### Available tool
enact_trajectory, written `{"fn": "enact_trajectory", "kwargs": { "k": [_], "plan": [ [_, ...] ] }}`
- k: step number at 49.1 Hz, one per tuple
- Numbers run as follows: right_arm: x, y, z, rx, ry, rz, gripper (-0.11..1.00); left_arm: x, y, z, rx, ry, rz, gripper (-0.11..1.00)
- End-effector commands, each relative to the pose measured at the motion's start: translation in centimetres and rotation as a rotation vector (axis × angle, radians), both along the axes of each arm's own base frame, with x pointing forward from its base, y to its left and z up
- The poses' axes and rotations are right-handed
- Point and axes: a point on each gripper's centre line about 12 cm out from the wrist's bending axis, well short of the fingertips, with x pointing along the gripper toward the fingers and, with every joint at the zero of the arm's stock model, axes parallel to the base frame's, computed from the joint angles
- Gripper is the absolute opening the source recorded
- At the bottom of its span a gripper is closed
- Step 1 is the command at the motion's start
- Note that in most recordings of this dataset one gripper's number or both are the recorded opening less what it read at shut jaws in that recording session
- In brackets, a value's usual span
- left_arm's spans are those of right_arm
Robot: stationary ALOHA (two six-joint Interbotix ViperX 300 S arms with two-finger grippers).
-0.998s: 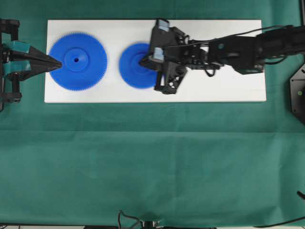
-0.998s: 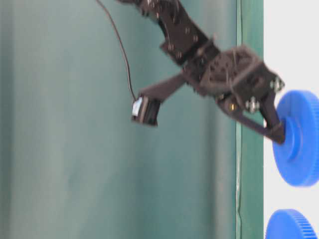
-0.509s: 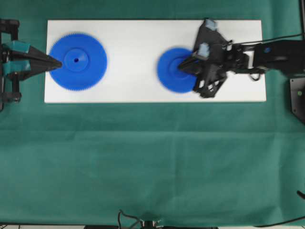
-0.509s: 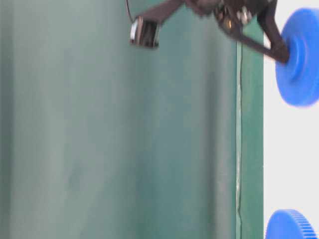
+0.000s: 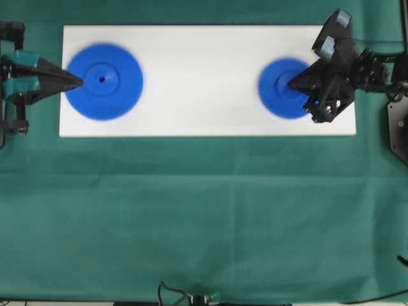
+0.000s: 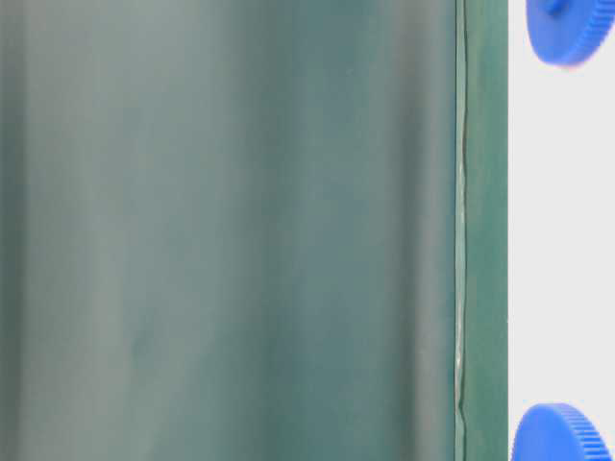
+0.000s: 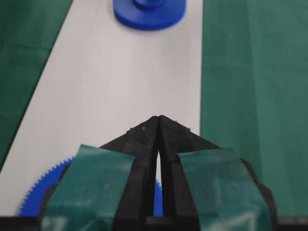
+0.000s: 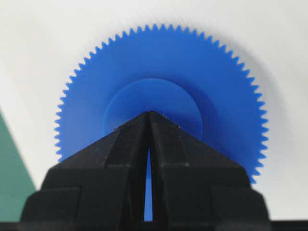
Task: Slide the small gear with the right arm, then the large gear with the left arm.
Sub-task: 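Slide the small gear back right to its start spot with the right gripper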
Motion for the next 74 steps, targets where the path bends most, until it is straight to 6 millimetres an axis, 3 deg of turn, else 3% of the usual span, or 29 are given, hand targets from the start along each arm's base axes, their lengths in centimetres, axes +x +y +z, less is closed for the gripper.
{"fn": "enact_trajectory", "kwargs": {
  "k": [1, 8, 26, 44, 61, 74],
  "plan": [
    [-3.5, 0.0, -2.1, 0.044, 0.145, -0.048, 0.52, 0.2, 0.1, 0.6, 0.000, -0.018, 0.005, 0.00],
    [-4.2, -1.0, -1.8, 0.025, 0.147, -0.075, 0.52, 0.2, 0.1, 0.5, 0.000, -0.017, 0.005, 0.00],
    [-5.2, -1.2, -1.9, 0.078, 0.197, -0.173, 0.52, 0.2, 0.1, 0.5, 0.000, -0.014, 0.005, 0.00],
    [-4.3, -1.2, -0.9, 0.047, 0.172, -0.137, 0.52, 0.2, 0.1, 0.5, 0.002, -0.015, 0.005, 0.00],
    [-3.1, -0.7, 2.6, -0.006, 0.069, -0.077, 0.52, 0.2, 0.2, 0.6, 0.002, -0.017, 0.006, 0.00],
    [-1.1, -2.1, 9.1, -0.209, -0.122, 0.004, 0.52, 0.2, 0.2, 0.6, 0.003, -0.018, 0.006, 0.00]
  ]
}}
